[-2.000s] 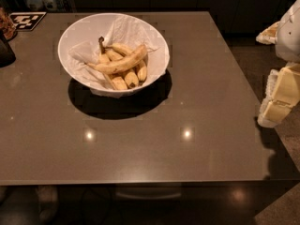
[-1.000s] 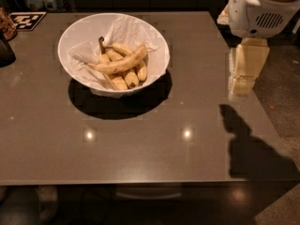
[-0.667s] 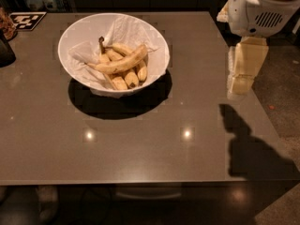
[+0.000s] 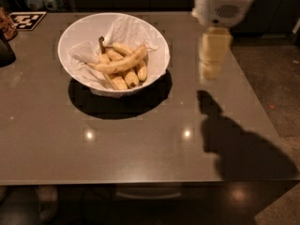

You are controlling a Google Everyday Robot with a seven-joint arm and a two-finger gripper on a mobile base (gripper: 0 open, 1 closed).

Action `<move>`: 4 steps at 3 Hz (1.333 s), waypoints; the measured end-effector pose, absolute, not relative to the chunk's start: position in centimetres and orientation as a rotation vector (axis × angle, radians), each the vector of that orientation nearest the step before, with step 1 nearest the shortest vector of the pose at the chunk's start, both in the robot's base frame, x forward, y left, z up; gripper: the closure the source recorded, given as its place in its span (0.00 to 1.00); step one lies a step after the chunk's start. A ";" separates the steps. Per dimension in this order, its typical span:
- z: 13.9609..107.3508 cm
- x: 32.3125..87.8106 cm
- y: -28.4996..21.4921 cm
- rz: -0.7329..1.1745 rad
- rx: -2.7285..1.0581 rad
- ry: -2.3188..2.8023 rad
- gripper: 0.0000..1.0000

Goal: Pick banana from white bowl

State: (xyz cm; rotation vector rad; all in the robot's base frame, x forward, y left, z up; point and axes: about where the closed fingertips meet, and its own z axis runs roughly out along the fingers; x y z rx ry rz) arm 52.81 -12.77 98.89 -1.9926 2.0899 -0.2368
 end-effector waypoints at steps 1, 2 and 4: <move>98.8 57.3 -8.9 -0.287 -2.108 2.006 0.00; 99.4 59.2 -6.0 -0.356 -2.201 1.902 0.00; 99.4 62.3 -3.5 -0.398 -2.215 1.824 0.00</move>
Offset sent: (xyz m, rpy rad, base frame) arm 0.0577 0.0828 0.0083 -0.2336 0.0461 0.2688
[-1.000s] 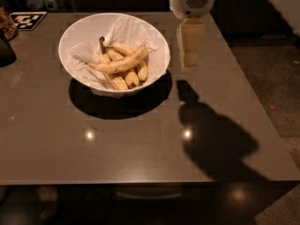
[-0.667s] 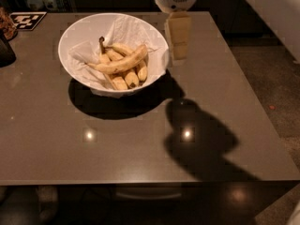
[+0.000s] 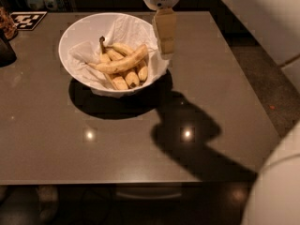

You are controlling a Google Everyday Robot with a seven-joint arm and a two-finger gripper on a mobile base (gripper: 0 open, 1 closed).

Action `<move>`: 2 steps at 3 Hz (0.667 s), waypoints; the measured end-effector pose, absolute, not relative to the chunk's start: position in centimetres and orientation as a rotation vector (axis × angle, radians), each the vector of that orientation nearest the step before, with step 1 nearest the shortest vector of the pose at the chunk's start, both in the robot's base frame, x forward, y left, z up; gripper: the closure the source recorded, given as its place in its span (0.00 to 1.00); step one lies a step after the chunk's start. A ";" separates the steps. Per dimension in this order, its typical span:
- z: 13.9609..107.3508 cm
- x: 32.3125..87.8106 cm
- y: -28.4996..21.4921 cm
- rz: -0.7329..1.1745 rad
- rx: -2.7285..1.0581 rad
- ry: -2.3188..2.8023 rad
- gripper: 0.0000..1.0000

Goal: Pick banana from white bowl

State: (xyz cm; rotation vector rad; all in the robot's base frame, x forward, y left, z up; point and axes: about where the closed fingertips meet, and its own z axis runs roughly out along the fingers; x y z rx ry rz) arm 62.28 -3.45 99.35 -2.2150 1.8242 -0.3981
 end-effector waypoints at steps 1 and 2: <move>100.0 64.1 -0.4 -0.450 -2.281 1.715 0.00; 99.3 65.1 1.5 -0.469 -2.336 1.655 0.04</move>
Offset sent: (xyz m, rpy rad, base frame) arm 0.0227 0.0594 -0.0137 -0.1362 0.0327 0.1810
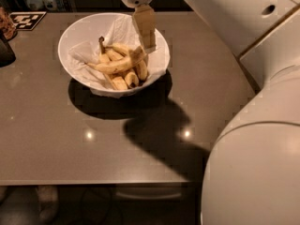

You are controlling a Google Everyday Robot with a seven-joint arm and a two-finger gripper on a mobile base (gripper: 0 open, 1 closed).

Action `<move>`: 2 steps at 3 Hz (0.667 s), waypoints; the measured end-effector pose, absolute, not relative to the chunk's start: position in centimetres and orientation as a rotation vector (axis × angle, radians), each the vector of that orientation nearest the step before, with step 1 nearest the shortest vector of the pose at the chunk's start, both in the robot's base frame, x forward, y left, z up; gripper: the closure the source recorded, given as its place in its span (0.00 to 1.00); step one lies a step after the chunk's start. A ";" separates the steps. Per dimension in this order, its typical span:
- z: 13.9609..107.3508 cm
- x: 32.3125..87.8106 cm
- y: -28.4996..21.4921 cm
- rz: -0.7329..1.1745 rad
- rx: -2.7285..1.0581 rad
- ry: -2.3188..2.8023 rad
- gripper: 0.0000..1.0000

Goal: Pick banana from white bowl

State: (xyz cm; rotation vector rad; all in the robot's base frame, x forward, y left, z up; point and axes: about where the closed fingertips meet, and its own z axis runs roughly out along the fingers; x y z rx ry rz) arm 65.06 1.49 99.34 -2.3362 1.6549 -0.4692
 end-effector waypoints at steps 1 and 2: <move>97.4 65.5 2.3 -0.470 -2.385 1.653 0.07; 95.2 65.8 2.7 -0.456 -2.438 1.658 0.12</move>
Offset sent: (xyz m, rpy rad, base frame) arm -0.0056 0.0027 -0.0677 -0.1452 0.1671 0.0205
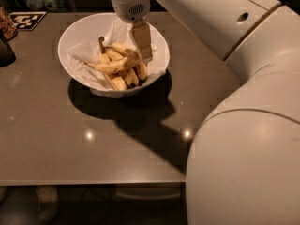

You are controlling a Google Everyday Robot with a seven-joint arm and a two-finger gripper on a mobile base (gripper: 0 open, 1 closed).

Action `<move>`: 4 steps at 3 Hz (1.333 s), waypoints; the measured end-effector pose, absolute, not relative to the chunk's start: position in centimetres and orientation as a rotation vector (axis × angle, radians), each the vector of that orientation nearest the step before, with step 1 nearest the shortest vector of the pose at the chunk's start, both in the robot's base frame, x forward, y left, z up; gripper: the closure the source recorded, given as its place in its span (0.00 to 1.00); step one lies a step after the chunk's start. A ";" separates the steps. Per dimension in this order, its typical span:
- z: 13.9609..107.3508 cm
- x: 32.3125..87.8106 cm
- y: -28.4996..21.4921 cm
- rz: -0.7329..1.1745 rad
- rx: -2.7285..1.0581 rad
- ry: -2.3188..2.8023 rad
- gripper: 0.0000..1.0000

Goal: Pick banana from white bowl

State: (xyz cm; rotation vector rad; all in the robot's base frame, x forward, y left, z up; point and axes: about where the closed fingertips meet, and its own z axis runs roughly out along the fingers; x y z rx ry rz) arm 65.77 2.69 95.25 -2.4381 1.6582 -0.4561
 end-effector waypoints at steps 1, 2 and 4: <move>93.3 66.2 3.0 -0.445 -2.486 1.662 0.24; 92.2 66.7 3.1 -0.456 -2.517 1.661 0.27; 89.9 67.2 3.4 -0.451 -2.574 1.660 0.36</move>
Offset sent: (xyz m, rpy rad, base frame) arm -0.0010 -0.0078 -0.0419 -0.1315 0.1148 0.0063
